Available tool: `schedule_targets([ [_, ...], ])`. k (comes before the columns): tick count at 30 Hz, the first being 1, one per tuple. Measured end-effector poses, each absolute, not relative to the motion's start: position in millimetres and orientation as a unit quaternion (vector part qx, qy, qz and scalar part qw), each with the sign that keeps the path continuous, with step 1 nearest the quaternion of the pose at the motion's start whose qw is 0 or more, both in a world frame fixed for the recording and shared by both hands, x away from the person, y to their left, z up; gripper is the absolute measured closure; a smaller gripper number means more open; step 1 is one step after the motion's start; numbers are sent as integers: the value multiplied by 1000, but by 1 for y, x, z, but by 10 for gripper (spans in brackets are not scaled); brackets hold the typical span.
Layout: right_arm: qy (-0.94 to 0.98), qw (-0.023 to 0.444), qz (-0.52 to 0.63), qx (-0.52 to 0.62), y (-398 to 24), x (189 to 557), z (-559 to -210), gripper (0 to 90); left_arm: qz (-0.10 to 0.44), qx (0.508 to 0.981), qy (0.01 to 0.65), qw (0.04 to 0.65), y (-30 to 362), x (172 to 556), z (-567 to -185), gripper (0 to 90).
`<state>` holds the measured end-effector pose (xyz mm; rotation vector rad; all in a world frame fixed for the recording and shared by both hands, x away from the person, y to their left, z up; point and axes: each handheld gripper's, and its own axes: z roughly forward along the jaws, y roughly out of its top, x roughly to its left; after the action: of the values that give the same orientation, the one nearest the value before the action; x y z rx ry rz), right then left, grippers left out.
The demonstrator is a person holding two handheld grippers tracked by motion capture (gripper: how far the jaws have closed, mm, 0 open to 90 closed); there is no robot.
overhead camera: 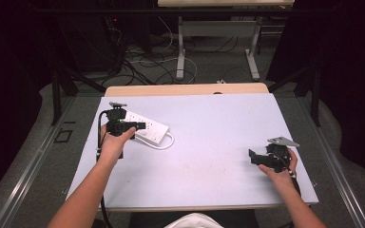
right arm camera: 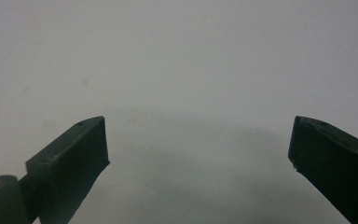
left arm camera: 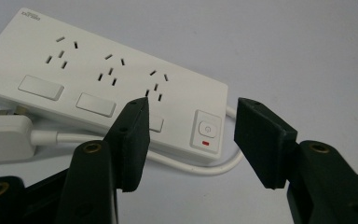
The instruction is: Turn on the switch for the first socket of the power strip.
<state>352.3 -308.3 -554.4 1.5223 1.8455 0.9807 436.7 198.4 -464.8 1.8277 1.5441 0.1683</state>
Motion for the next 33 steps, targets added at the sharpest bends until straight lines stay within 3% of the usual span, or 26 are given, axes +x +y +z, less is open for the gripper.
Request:
schedule_targets([
  [13,686,273,364,567,-308,353,-556,40,67,703,616,349,199,452,-478,457],
  [33,689,269,364,566,-309,354,-556,40,69,728,614,297,180,466,-497,656],
])
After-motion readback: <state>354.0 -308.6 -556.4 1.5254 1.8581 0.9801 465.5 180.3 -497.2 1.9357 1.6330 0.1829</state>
